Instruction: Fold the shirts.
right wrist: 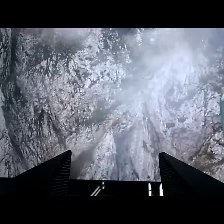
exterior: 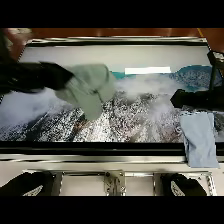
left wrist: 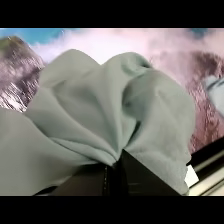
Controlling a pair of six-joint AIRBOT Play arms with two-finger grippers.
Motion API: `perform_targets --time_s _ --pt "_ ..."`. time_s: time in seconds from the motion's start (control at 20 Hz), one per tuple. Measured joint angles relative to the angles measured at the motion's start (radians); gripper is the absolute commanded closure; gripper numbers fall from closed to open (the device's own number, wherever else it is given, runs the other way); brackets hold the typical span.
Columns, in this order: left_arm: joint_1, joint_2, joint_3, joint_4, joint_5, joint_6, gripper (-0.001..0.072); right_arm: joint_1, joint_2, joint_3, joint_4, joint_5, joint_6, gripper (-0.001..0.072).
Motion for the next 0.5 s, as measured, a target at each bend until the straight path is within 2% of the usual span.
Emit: perform_targets --time_s 0.15,0.2,0.25,0.3,0.4,0.5 --pt "-0.102 -0.042 -0.237 0.003 0.094 -0.061 0.0672 0.000 0.034 -0.033 0.034 0.065 0.005 0.0045" --pt "-0.121 -0.066 -0.317 -0.003 0.142 -0.098 0.0643 0.000 0.040 -0.061 0.055 0.074 0.007 0.0045" --pt "-0.132 -0.088 -0.380 -0.014 0.171 -0.132 0.0346 0.000 0.044 -0.098 0.082 0.070 0.007 0.0045" --pt "-0.138 -0.112 -0.428 -0.039 0.206 -0.161 0.0017 0.000 0.047 -0.140 0.111 0.056 0.008 0.0045" --pt "-0.126 -0.154 -0.484 -0.087 0.221 -0.200 -0.0010 0.000 0.048 -0.228 0.167 -0.002 0.008 0.0045" --pt "-0.064 -0.168 -0.498 -0.108 0.177 -0.187 -0.0010 0.000 0.035 -0.288 0.201 -0.065 0.008 0.0045"
